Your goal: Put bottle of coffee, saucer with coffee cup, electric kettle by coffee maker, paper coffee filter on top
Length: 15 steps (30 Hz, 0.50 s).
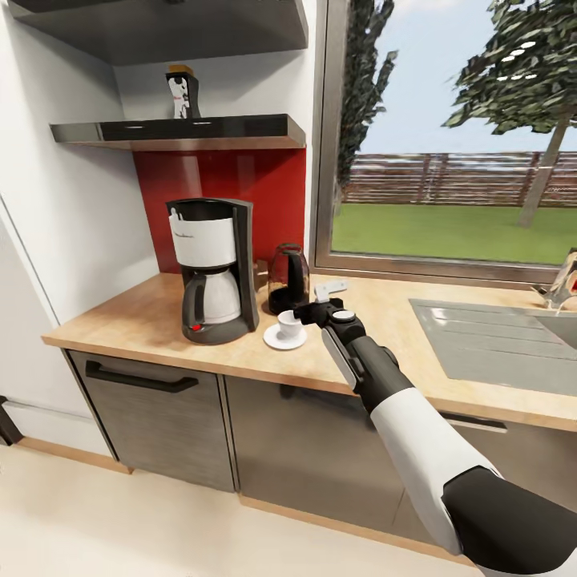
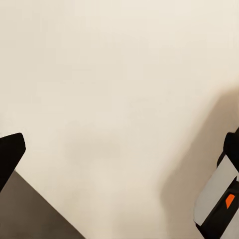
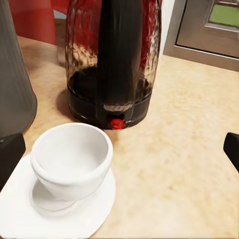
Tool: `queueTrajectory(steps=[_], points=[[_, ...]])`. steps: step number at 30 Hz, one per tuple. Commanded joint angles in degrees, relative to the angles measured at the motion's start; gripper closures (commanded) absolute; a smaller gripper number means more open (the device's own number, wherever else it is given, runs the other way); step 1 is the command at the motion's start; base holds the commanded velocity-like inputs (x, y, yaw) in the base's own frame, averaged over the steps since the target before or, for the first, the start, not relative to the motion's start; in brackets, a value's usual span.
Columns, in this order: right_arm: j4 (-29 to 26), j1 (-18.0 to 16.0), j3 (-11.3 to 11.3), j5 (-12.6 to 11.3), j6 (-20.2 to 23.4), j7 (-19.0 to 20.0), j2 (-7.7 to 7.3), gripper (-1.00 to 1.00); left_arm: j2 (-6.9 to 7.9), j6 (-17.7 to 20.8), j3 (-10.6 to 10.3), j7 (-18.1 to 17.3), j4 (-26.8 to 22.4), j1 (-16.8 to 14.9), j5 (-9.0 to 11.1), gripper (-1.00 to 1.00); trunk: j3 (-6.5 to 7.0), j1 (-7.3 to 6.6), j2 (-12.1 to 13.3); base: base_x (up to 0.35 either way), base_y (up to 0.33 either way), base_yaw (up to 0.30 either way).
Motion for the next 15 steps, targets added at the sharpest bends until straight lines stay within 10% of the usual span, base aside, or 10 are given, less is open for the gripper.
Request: queueTrajectory(steps=[1,15], points=[[0.0,0.0,0.1,-0.6,0.2,-0.5,0.00,-1.00,-0.01,0.0,0.1,-0.2,-0.1,0.0,0.3,-1.00,-0.05,0.00,0.0,-0.112,0.000,0.000],[0.1,0.0,-0.2,-3.0,3.0,1.0,0.00,-1.00,-0.03,0.2,0.1,-0.2,-0.1,0.0,0.3,-1.00,-0.05,0.00,0.0,-0.123,0.000,0.000]])
